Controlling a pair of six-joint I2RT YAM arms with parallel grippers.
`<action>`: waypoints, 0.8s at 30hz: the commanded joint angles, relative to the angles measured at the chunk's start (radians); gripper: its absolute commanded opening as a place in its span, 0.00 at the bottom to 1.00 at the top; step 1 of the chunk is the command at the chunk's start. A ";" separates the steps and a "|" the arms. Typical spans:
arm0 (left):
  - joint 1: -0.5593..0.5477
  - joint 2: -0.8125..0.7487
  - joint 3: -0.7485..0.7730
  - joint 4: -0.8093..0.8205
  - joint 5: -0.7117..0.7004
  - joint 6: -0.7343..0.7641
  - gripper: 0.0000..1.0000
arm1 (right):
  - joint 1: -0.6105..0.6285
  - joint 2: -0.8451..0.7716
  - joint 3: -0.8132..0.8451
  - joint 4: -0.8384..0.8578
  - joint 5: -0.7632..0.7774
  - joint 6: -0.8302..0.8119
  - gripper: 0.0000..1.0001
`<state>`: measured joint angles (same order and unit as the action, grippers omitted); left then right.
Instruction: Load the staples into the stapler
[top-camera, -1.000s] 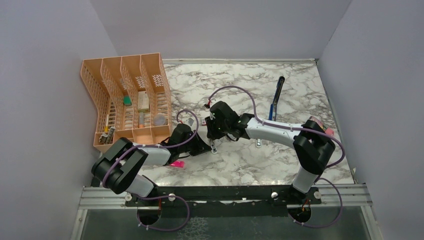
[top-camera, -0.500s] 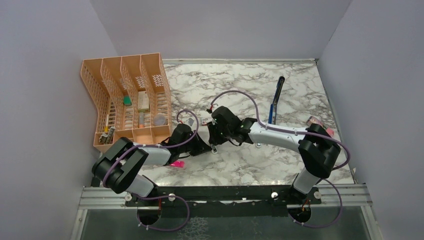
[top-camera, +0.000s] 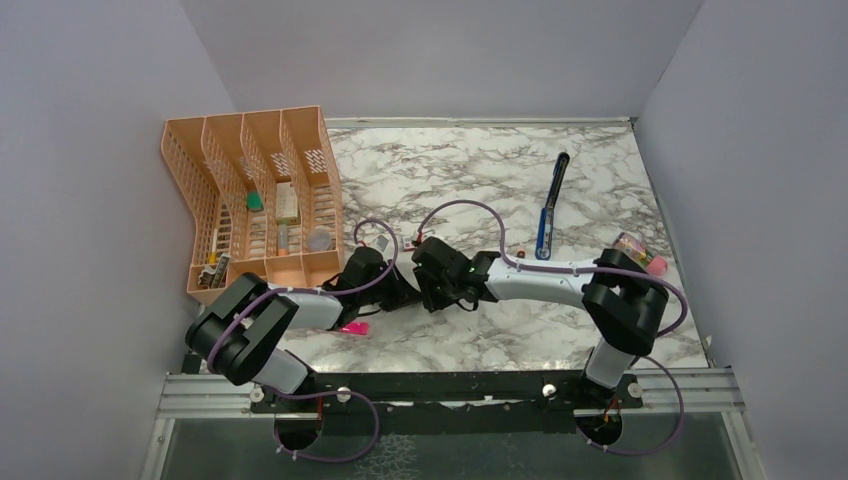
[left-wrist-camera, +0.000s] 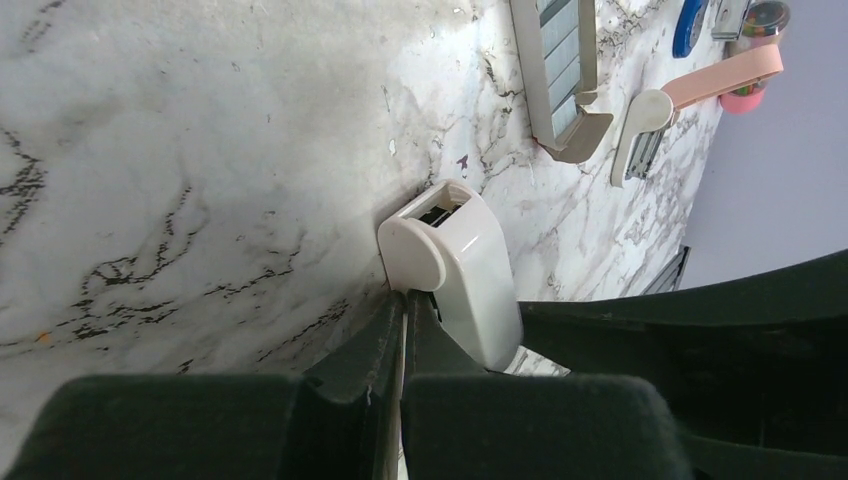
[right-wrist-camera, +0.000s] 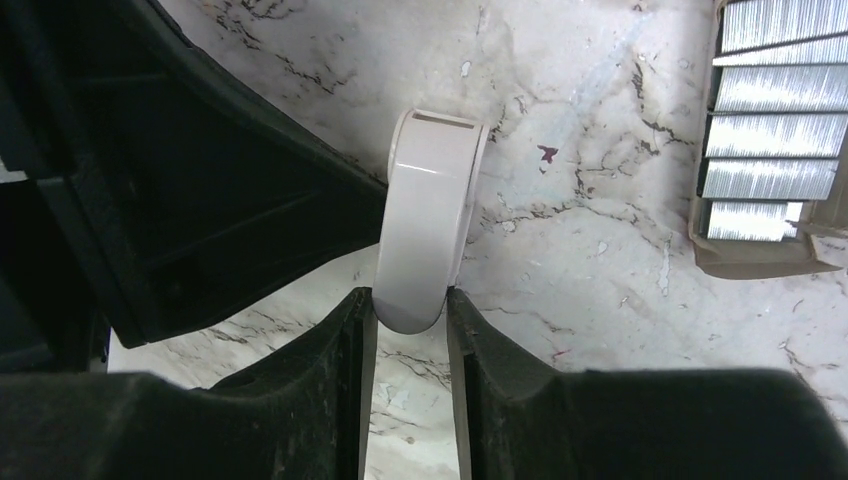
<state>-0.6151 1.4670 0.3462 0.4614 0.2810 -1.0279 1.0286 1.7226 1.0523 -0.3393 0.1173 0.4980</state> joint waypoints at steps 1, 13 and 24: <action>-0.005 0.024 0.004 -0.044 -0.036 0.032 0.04 | 0.005 0.035 -0.019 -0.056 0.045 0.040 0.38; -0.005 -0.094 -0.002 -0.148 -0.061 0.065 0.18 | 0.004 -0.068 0.017 -0.077 0.059 0.039 0.53; -0.005 -0.193 0.017 -0.293 -0.143 0.113 0.18 | 0.004 -0.093 0.052 -0.075 0.074 0.030 0.49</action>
<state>-0.6167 1.3033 0.3466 0.2268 0.1898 -0.9463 1.0286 1.6459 1.0679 -0.4053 0.1532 0.5270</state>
